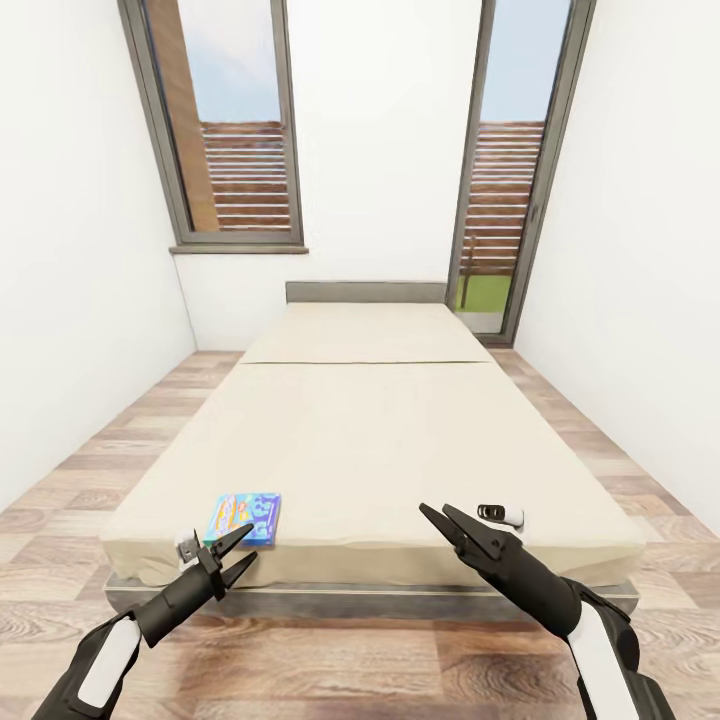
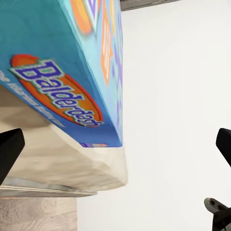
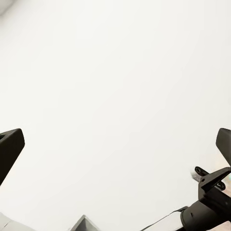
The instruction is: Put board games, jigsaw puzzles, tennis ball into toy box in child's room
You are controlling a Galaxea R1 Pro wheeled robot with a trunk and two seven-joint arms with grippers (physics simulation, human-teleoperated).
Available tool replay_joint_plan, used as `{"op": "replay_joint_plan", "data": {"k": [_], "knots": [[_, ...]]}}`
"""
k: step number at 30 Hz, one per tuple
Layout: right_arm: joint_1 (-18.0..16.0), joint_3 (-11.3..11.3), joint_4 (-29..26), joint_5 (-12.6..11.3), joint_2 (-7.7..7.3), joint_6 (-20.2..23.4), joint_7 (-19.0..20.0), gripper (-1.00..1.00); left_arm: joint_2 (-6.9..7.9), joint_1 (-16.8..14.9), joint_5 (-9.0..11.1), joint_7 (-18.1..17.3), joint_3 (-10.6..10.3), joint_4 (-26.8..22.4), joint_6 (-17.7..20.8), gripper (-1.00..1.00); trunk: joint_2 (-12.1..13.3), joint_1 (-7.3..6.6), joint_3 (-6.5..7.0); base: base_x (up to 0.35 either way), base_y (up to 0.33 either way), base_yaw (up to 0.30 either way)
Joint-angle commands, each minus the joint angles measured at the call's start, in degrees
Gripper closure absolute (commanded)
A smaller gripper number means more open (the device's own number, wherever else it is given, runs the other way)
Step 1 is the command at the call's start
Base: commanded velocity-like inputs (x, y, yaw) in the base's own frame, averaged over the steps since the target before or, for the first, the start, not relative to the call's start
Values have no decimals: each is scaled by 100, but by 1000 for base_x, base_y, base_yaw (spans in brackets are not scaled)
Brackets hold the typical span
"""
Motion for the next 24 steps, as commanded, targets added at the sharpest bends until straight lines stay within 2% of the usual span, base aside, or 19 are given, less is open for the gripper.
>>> {"op": "replay_joint_plan", "data": {"k": [1,19,24], "knots": [[-3,-8,-1,-7,4,30,9,-100,0,-3,17,-6,5,2,33,-100,-2,-1,-5,0,0,0],[-3,-8,-2,-7,-4,30,9,-100,0,-3,17,-29,-2,2,13,-100,-2,-1,-5,0,0,0],[-3,-8,0,-7,-4,31,9,-100,0,-2,17,-36,-1,2,10,-100,198,-111,85,0,0,0]]}}
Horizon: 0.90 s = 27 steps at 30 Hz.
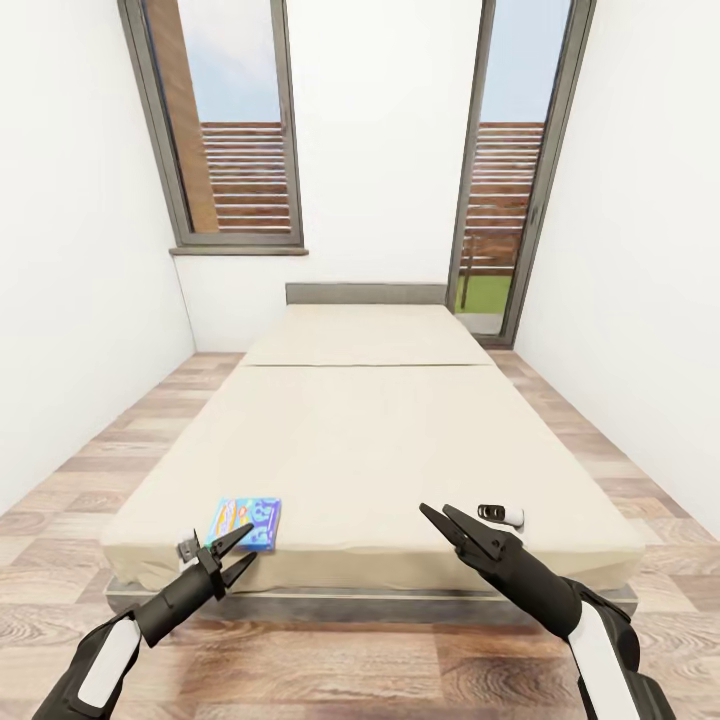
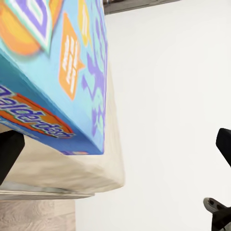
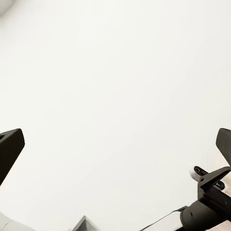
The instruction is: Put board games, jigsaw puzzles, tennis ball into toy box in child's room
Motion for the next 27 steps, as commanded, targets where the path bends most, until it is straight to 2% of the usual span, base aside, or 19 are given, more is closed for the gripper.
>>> {"op": "replay_joint_plan", "data": {"k": [1,27], "knots": [[-3,-8,-1,-5,4,28,9,-100,0,-3,15,-12,1,2,32,-100,39,-24,13,0,0,0],[-3,-8,-2,-5,-5,28,9,-100,0,-4,15,-21,11,2,25,-100,39,-24,13,0,0,0]]}}
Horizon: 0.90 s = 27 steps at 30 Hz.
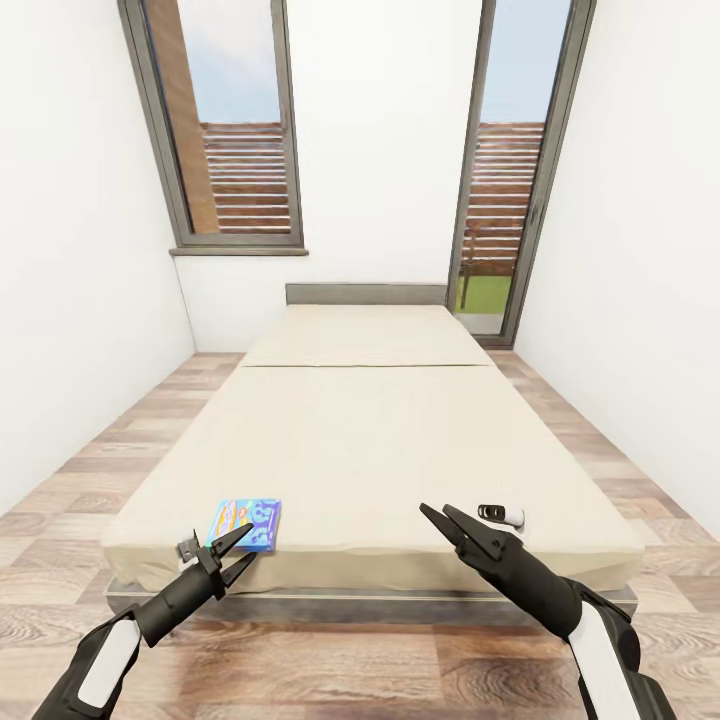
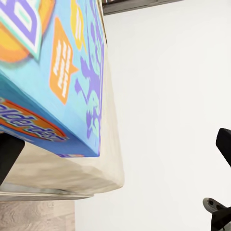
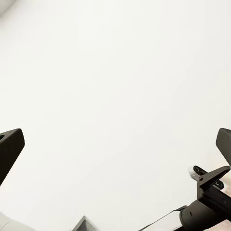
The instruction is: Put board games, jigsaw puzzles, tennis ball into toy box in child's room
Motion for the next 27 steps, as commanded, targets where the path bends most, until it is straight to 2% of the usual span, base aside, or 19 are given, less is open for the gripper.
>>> {"op": "replay_joint_plan", "data": {"k": [1,20,27], "knots": [[-3,-8,0,-7,4,31,9,-100,0,-3,18,-6,4,2,33,-100,-2,-1,-5,0,0,0],[-3,-8,0,-7,4,29,9,-100,4,2,18,-15,9,2,41,-100,-2,-1,-5,0,0,0],[-3,-8,0,-7,4,31,9,-100,2,5,16,-15,150,3,50,-100,-2,-1,-5,72,11,0]]}}
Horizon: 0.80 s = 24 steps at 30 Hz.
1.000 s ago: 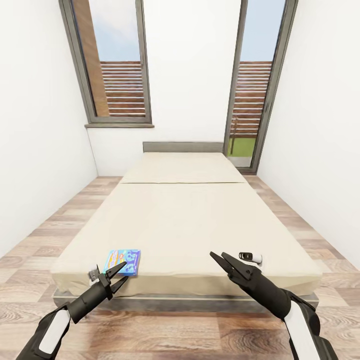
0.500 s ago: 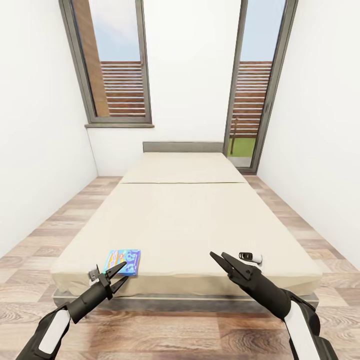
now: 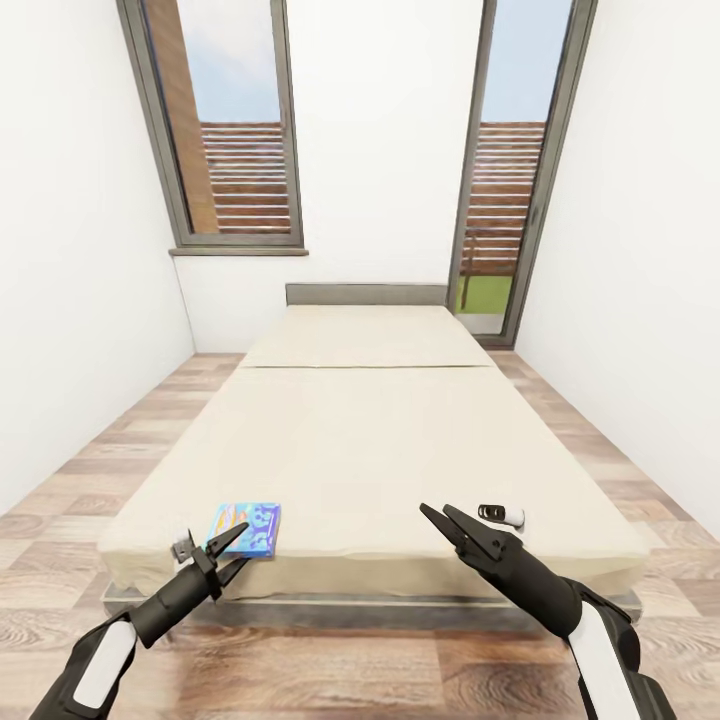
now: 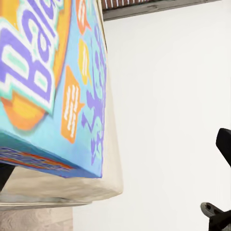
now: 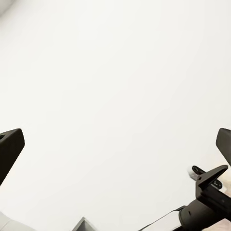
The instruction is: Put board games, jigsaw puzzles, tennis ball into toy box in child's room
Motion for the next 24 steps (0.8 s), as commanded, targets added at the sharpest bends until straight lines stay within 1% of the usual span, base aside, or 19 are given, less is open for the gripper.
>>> {"op": "replay_joint_plan", "data": {"k": [1,7,24], "knots": [[-3,-8,0,-7,4,29,9,-100,-1,-5,20,-4,24,2,3,-100,-2,0,-5,107,14,0],[-3,-8,-1,-7,4,28,9,-100,-2,-7,17,-4,78,3,8,-100,-2,0,-5,49,7,0],[-3,-8,-1,-7,1,30,9,-100,-2,-6,15,-4,92,2,9,-100,-2,0,-5,5,1,0]]}}
